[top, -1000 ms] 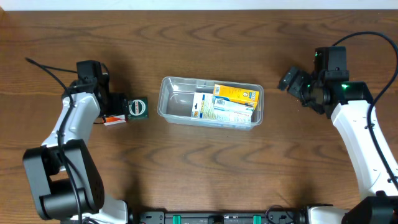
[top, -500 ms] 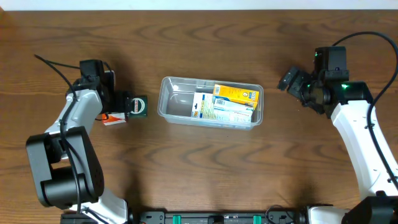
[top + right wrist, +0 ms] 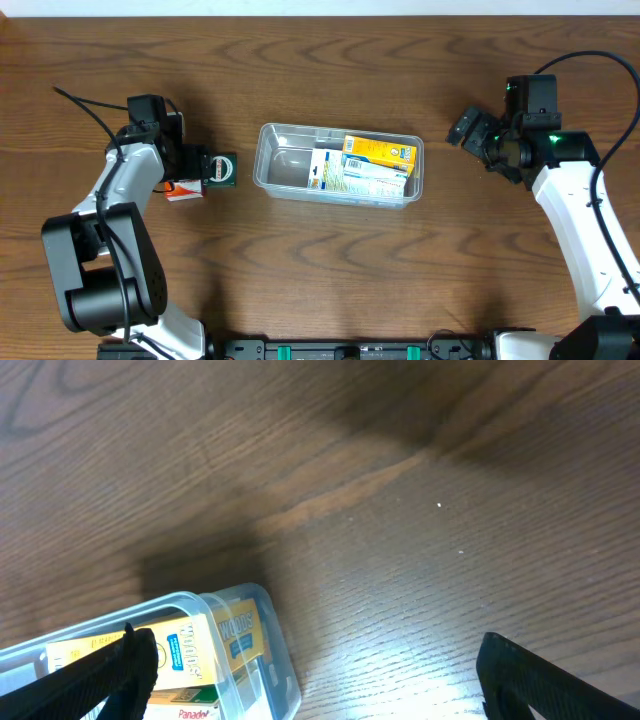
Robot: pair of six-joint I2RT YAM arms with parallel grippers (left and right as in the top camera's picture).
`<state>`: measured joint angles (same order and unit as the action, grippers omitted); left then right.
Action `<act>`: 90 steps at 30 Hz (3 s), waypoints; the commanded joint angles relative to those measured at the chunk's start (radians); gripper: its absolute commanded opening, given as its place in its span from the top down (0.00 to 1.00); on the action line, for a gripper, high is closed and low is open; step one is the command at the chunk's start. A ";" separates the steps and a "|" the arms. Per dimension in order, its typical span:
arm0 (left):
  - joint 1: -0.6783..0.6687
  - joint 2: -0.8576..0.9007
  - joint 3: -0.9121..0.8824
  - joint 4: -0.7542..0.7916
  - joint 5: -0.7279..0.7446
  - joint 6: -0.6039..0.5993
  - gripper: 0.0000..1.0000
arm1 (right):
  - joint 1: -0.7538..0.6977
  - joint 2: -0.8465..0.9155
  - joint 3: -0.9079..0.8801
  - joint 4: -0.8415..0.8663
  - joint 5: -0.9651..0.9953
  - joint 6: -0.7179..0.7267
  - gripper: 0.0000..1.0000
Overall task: Pack container
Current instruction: 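Reach the left gripper to the red-and-white box and grasp it, then carry the red box right and drop it into the container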
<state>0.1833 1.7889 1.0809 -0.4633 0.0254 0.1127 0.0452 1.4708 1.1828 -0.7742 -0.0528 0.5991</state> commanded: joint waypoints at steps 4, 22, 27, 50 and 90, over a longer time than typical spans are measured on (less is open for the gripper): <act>0.010 -0.040 0.003 -0.011 -0.029 -0.001 0.03 | -0.005 -0.018 0.006 -0.001 0.000 0.014 0.01; 0.019 0.018 0.003 -0.048 -0.044 0.045 0.03 | -0.005 -0.018 0.006 -0.001 0.000 0.014 0.01; 0.019 0.042 0.003 -0.043 -0.044 0.045 0.03 | -0.005 -0.018 0.006 -0.001 0.000 0.014 0.01; 0.018 -0.015 0.004 -0.071 -0.032 0.044 0.38 | -0.005 -0.018 0.006 -0.001 0.000 0.014 0.01; -0.502 -0.291 0.004 -0.009 0.094 -0.224 0.39 | -0.005 -0.018 0.006 -0.001 0.000 0.014 0.01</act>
<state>-0.3164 1.4448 1.0805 -0.4870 0.1242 -0.0666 0.0452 1.4704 1.1828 -0.7742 -0.0525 0.5991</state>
